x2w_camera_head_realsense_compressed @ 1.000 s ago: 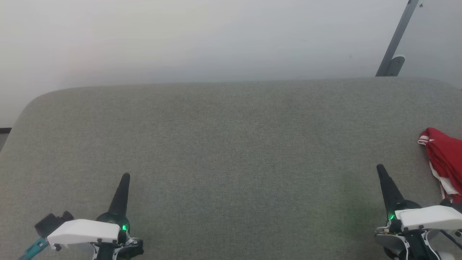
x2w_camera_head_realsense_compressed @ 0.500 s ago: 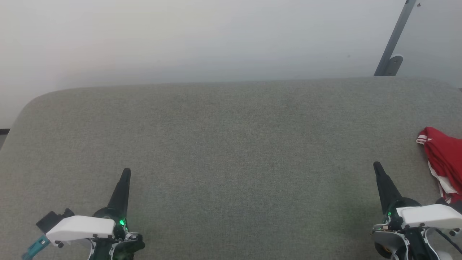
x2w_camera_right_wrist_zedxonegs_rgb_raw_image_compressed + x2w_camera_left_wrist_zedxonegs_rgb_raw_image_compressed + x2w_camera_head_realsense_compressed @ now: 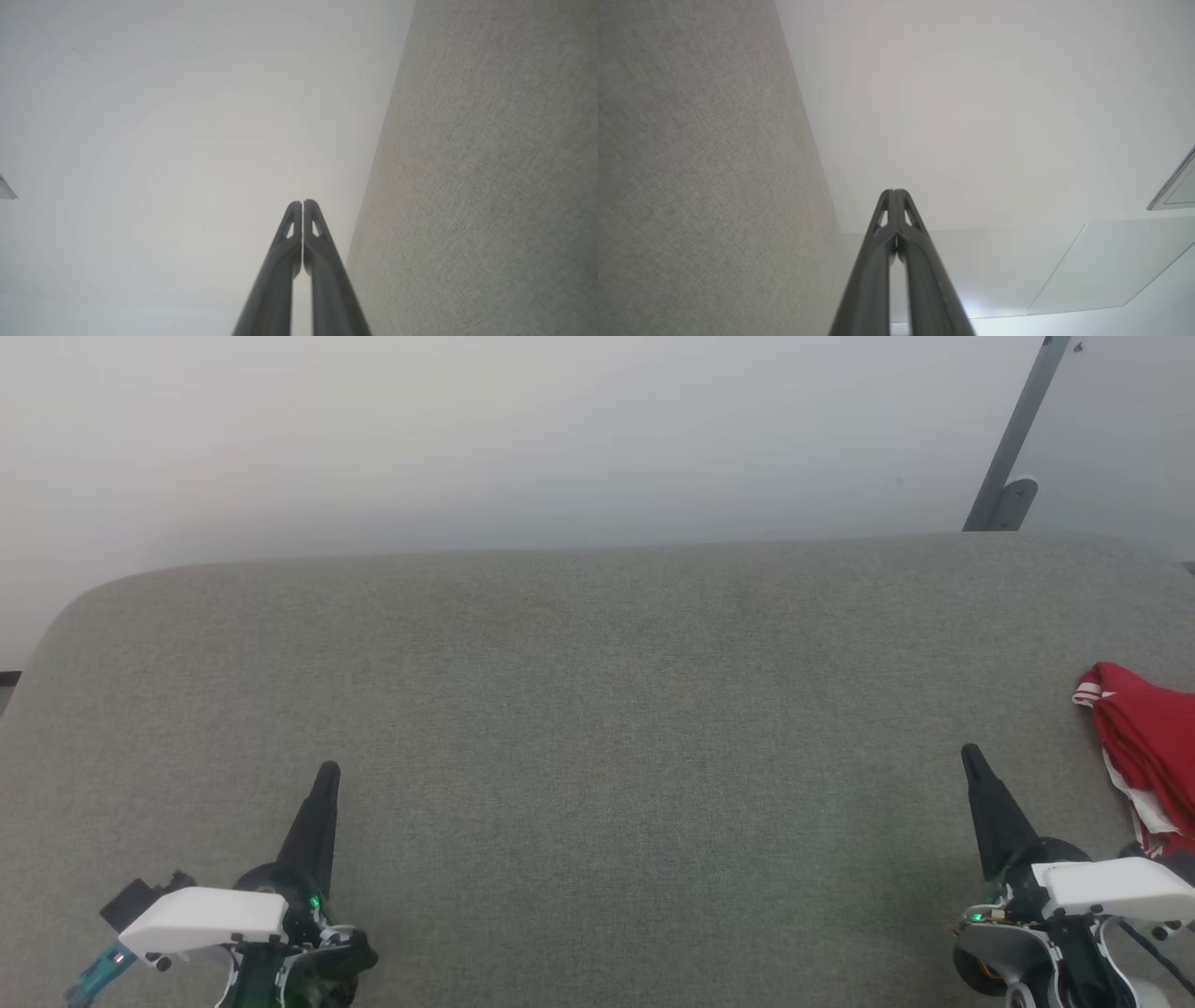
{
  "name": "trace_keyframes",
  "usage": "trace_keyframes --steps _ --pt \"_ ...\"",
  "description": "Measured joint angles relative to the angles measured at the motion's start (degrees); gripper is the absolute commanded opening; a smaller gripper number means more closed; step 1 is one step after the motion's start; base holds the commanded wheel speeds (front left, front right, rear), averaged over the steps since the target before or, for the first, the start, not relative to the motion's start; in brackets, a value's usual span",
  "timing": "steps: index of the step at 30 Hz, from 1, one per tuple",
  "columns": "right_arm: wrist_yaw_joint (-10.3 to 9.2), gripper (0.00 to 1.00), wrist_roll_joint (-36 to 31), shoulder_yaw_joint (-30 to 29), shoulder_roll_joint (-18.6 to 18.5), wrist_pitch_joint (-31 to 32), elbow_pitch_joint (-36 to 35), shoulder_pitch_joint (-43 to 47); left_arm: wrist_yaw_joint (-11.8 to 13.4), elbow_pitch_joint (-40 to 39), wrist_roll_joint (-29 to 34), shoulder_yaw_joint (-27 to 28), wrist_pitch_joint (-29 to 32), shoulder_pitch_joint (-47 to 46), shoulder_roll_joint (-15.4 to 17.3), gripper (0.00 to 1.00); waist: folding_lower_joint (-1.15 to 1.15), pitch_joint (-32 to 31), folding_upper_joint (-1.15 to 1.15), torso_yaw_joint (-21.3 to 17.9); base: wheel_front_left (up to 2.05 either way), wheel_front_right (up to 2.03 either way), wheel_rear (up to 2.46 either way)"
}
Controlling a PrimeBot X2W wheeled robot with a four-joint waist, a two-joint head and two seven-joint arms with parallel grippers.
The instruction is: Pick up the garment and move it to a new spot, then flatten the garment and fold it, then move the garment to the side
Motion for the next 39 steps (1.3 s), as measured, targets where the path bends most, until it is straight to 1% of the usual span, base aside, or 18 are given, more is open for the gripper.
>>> trace_keyframes --steps 4,39 --pt "0.0 0.0 0.99 -0.14 0.25 0.29 0.02 -0.1 0.0 0.07 -1.16 0.05 0.42 -0.38 -0.07 0.0 0.0 0.0 0.0 -0.06 0.0 0.0 0.0" --pt "0.0 0.0 1.0 -0.15 0.29 0.29 0.03 -0.16 0.0 0.08 -1.15 0.21 0.51 -0.39 -0.15 0.0 0.0 0.0 0.0 -0.06 0.0 0.0 0.0"
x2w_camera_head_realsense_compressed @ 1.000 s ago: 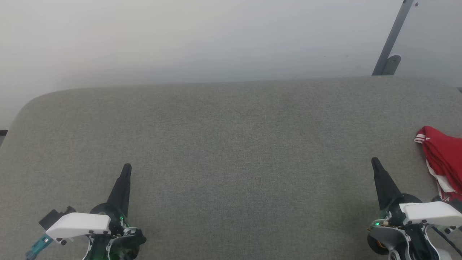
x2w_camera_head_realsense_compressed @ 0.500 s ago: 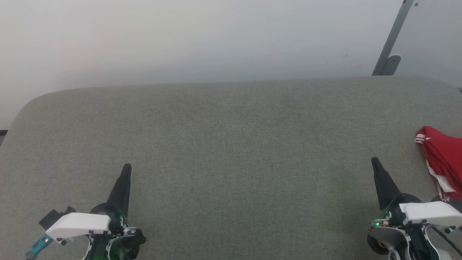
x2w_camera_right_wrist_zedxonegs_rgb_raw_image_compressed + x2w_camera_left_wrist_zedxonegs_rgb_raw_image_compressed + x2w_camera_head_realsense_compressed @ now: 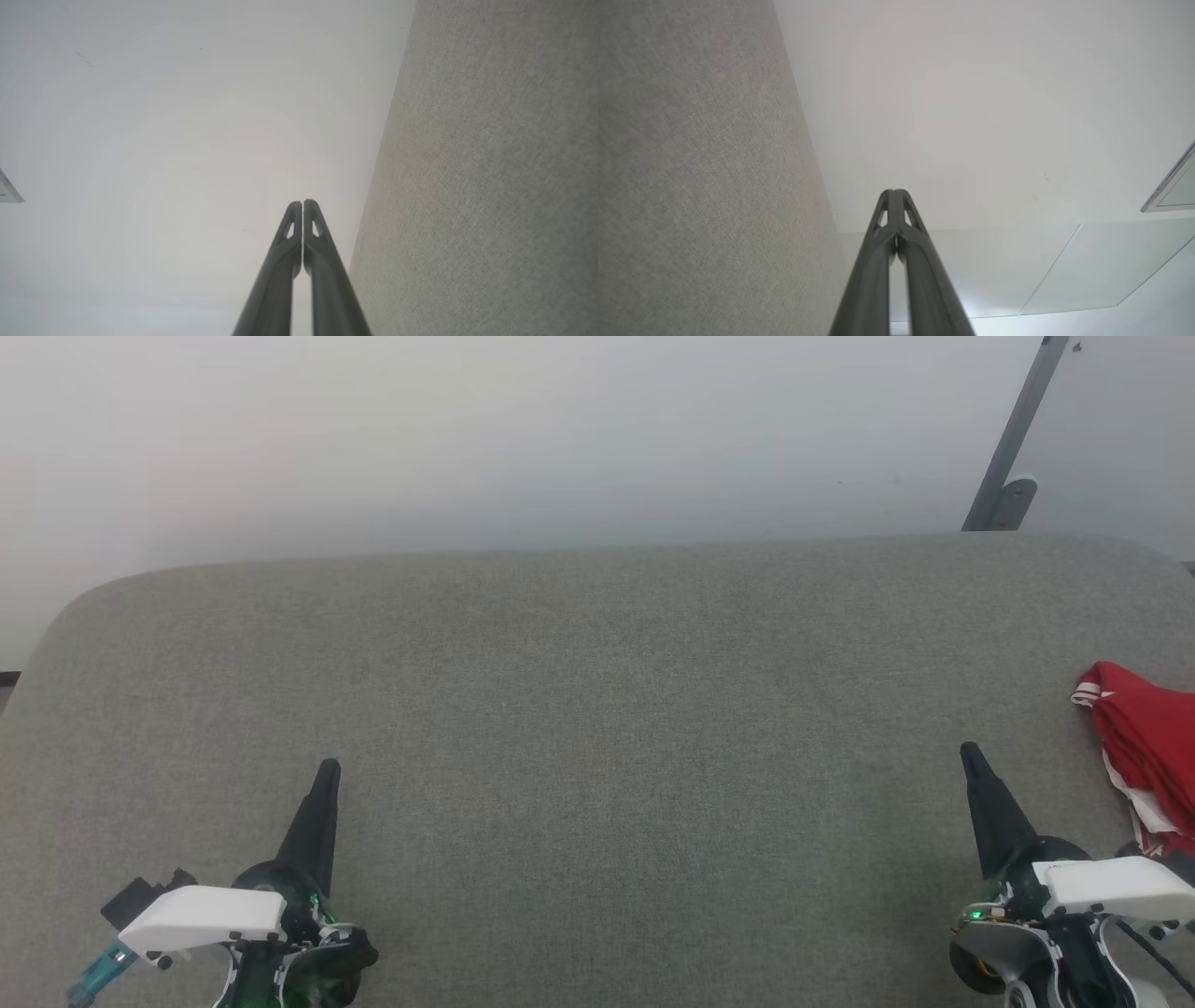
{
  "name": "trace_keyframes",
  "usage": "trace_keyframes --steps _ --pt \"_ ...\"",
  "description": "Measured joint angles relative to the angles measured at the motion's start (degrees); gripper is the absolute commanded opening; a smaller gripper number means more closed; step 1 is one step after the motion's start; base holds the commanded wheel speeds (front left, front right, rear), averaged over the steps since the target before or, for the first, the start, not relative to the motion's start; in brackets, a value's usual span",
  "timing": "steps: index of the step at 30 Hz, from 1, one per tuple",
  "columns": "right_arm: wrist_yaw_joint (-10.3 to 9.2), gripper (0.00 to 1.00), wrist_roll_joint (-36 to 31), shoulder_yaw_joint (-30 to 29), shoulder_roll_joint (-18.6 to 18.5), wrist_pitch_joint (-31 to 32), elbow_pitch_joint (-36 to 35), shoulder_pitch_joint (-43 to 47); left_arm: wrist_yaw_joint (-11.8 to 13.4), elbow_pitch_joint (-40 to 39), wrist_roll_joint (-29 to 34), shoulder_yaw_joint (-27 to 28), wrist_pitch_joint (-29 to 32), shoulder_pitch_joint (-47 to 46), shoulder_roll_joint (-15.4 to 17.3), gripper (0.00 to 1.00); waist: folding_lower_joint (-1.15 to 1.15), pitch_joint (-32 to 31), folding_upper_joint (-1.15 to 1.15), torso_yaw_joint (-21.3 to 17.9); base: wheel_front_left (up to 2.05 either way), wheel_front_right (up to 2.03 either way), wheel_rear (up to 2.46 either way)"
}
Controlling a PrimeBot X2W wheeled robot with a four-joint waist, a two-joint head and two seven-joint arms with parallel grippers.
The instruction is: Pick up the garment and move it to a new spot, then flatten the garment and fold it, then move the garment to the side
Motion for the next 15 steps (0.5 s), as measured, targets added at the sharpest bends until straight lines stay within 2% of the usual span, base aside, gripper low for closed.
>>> trace_keyframes --steps 15 --pt "0.0 0.0 0.0 -0.01 0.0 0.0 0.0 0.0 0.0 0.0 0.01 0.09 0.11 0.0 -0.04 0.0 0.0 0.0 0.0 0.0 0.0 0.0 0.0"
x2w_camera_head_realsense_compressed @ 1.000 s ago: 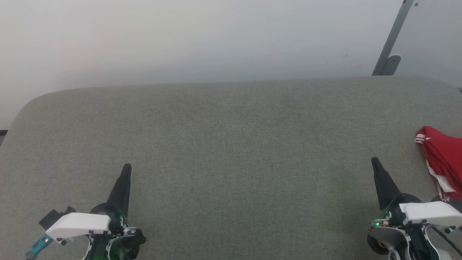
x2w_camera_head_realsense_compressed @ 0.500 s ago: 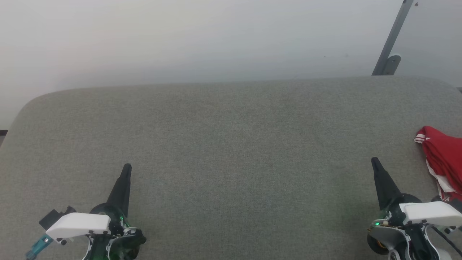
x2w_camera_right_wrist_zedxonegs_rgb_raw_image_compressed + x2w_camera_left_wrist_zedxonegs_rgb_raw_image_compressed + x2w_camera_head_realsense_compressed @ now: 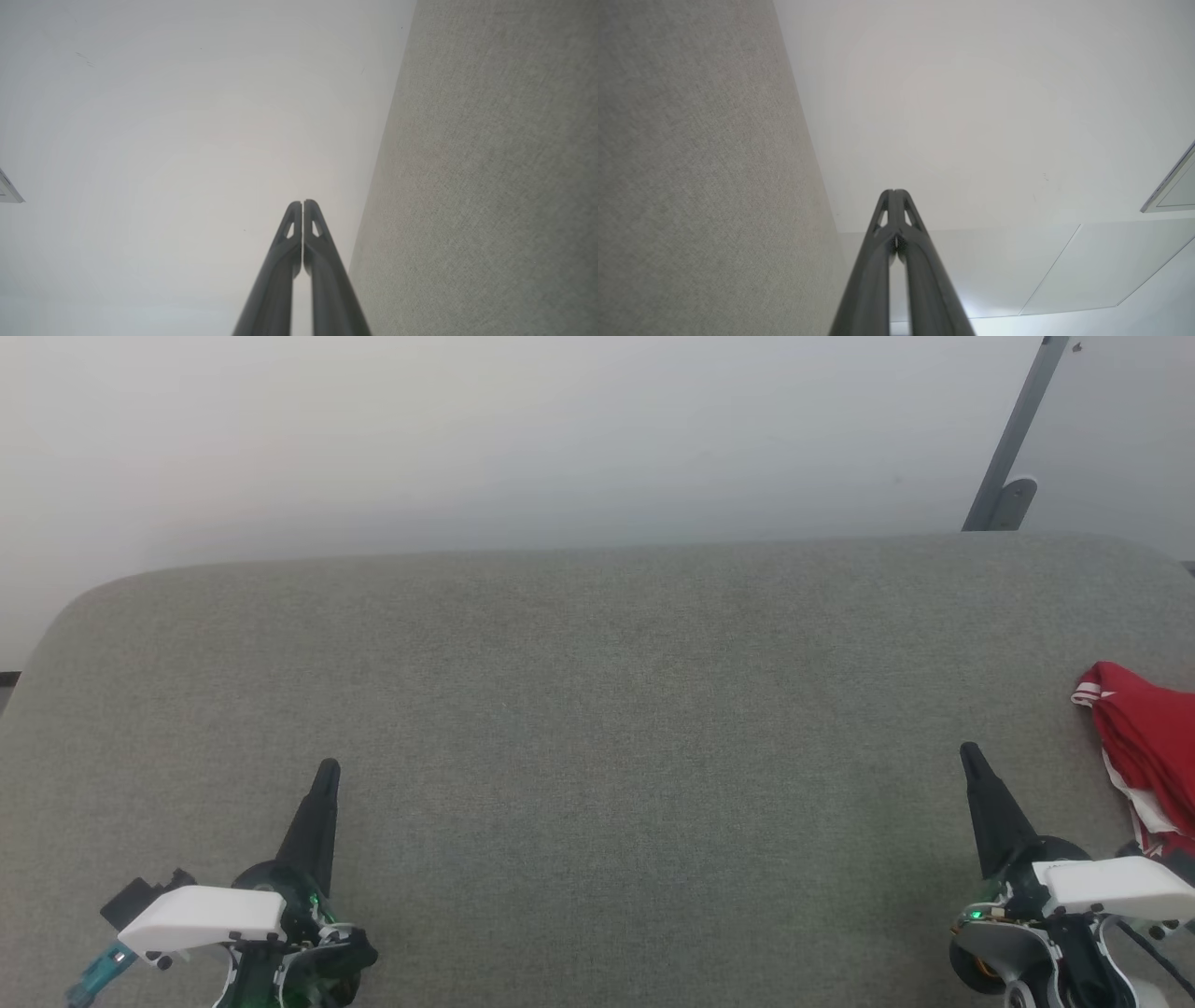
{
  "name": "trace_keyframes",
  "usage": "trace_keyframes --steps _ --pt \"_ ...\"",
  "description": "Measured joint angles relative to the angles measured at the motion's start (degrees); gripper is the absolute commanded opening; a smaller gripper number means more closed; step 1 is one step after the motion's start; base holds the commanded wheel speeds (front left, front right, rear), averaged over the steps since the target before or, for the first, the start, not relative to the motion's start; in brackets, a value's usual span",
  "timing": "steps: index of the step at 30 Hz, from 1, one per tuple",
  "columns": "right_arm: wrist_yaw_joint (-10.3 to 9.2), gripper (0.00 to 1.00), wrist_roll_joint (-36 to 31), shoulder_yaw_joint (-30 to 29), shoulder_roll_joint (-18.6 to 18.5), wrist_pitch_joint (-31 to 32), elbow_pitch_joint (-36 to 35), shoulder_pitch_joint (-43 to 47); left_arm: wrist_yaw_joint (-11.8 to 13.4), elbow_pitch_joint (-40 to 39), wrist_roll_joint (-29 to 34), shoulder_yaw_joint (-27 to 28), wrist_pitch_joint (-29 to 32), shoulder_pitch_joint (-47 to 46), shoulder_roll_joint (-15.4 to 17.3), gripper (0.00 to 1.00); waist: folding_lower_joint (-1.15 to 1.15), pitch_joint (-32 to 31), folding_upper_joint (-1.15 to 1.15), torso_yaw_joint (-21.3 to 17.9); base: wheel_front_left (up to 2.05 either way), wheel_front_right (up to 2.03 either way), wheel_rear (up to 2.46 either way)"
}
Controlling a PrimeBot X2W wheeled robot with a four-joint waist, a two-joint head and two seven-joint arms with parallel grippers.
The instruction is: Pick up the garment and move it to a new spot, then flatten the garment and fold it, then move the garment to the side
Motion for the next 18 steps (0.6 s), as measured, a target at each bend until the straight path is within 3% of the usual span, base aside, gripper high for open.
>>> trace_keyframes --steps 18 --pt "0.0 0.0 0.01 0.01 0.0 0.0 0.0 -0.01 0.0 0.0 0.01 0.07 0.01 0.0 -0.02 0.0 0.0 0.0 0.0 0.0 0.0 0.0 0.0"
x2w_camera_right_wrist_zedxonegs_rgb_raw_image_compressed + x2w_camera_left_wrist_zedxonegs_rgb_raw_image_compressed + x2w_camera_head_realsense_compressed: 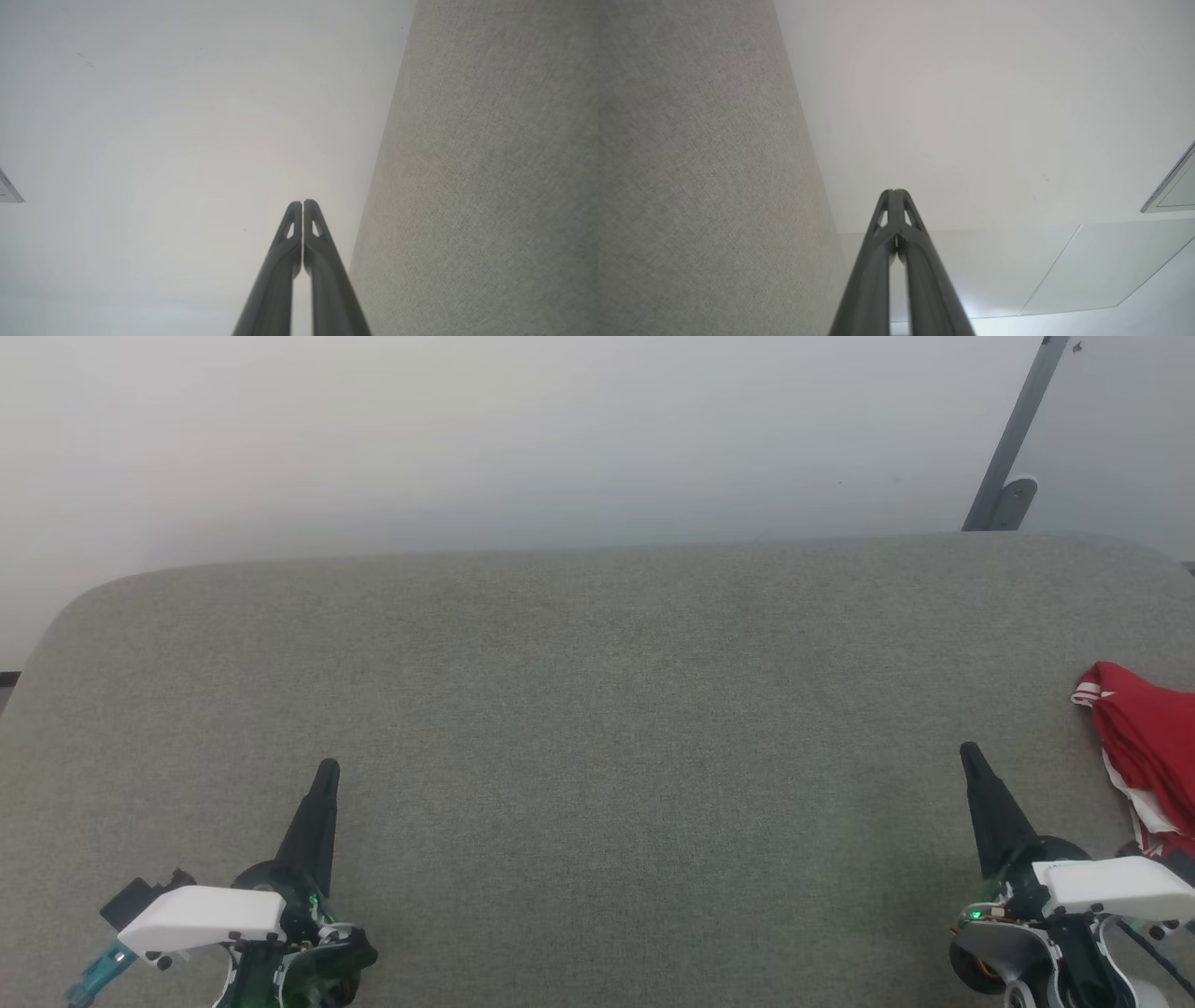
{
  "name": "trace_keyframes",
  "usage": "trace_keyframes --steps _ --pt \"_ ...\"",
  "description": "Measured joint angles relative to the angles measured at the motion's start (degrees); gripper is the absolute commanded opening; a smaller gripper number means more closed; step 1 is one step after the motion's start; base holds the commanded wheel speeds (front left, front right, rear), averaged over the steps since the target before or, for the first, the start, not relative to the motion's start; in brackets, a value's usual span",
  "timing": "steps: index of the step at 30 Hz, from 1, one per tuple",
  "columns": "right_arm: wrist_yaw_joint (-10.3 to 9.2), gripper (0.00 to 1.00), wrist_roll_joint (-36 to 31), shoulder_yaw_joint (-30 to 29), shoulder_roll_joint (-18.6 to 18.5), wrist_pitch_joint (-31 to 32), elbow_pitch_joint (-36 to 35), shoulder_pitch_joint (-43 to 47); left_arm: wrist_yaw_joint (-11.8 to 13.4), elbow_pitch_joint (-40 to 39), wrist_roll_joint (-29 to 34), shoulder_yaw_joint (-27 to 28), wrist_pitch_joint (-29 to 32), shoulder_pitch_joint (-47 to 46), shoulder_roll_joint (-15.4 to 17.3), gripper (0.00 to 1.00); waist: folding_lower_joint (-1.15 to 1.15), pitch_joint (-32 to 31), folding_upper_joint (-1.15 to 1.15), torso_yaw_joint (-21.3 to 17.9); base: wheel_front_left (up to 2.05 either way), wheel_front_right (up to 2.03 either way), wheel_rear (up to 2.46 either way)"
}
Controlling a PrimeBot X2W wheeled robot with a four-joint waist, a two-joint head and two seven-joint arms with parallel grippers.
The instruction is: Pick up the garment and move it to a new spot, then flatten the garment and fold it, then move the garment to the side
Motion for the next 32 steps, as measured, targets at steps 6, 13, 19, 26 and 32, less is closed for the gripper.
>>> trace_keyframes --steps 6,13,19,26,32 --pt "0.0 0.0 0.0 0.0 0.0 0.0 0.0 0.0 0.0 0.0 0.01 0.01 0.0 0.0 0.0 0.0 0.0 0.0 0.0 0.0 0.0 0.0 0.0" --pt "0.0 0.0 0.0 0.02 0.0 0.0 0.0 0.0 0.0 0.0 0.04 0.02 0.0 0.0 -0.01 0.0 0.0 0.0 0.0 0.0 0.0 0.0 0.0" --pt "0.0 0.0 0.0 0.01 0.0 0.0 0.0 0.0 0.0 0.0 0.05 0.03 0.01 0.0 -0.01 0.0 0.0 0.0 0.0 0.0 0.0 0.0 0.0" --pt "0.0 0.0 0.0 0.02 0.0 0.0 0.0 0.0 0.0 0.0 0.05 0.04 0.01 0.0 -0.02 0.0 0.0 0.0 0.0 0.0 0.0 0.0 0.0" --pt "0.0 0.0 0.0 0.03 0.0 0.0 0.0 0.0 0.0 0.0 0.05 0.07 0.01 0.0 -0.02 0.0 0.0 0.0 0.0 0.0 0.0 0.0 0.0"
